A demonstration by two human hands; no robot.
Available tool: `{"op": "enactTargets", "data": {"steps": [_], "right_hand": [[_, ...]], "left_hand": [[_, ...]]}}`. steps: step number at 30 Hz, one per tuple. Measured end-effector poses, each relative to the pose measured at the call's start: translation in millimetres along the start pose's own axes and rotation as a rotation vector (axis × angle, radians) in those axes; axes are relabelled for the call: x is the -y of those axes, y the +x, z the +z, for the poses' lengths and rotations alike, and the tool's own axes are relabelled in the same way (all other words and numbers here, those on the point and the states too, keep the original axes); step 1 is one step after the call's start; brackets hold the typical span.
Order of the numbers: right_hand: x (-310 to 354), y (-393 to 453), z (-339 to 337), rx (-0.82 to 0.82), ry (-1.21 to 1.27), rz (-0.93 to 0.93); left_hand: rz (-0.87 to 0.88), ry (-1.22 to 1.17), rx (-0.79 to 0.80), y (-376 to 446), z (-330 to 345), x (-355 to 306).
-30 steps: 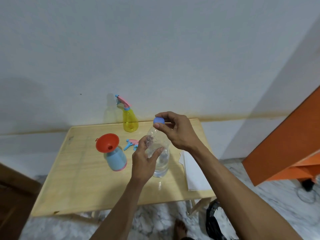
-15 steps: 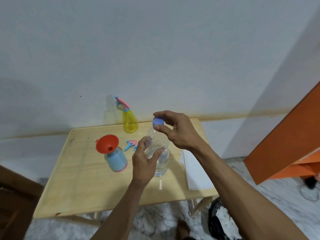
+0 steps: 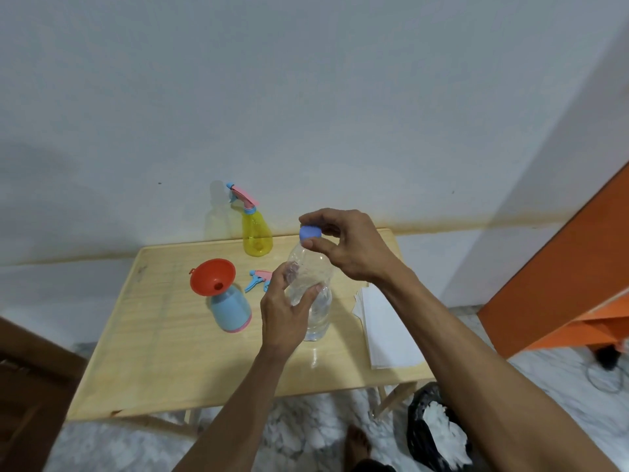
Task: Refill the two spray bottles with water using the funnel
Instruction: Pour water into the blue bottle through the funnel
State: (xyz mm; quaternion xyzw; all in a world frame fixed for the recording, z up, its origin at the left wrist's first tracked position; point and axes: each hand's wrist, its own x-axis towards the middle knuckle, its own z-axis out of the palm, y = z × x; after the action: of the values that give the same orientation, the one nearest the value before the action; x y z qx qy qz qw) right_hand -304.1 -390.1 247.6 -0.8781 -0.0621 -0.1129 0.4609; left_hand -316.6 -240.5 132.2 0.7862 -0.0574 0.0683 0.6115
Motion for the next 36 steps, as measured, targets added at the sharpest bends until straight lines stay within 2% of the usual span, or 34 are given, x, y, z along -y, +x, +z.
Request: {"op": "enactTargets", "data": {"steps": [3, 7, 11, 15, 17, 20, 25, 29, 36], "right_hand": [[0.0, 0.6, -1.7, 0.050, 0.064, 0.008], [3.3, 1.1, 7.4, -0.082, -0.069, 0.025], [11.7, 2.7, 2.7, -0.093, -0.100, 0.006], [6.5, 4.5, -18.7, -0.340, 0.158, 0.098], [-19.0, -3.1, -24.1, -0.397, 0.142, 0.196], [-73.7, -30.4, -5.4, -0.326, -0.002, 0.338], [-150.6, -72.2, 53.1, -0.052, -0.241, 0.515], [-177.6, -84.9, 81.6, 0.091, -0.582, 0.434], [-198.9, -90.7, 97.5, 0.131, -0.727, 0.402]], "left_hand": [[-0.002, 0.002, 0.011, 2.1, 0.6, -1.4], [0.005, -0.006, 0.032, 2.3, 0.8, -2.3], [0.030, -0.005, 0.017, 2.0, -0.8, -0.3], [0.072, 0.005, -0.005, 4.7, -4.1, 2.8], [0.077, 0.012, -0.009, 5.2, -2.4, 4.8], [0.050, 0.004, -0.026, 6.9, 0.8, 6.9], [0.022, 0.026, 0.010, 9.7, 3.8, 8.1], [0.002, 0.006, 0.013, 10.3, 4.9, 8.4], [-0.012, -0.018, 0.031, 9.2, 4.0, 11.2]]}}
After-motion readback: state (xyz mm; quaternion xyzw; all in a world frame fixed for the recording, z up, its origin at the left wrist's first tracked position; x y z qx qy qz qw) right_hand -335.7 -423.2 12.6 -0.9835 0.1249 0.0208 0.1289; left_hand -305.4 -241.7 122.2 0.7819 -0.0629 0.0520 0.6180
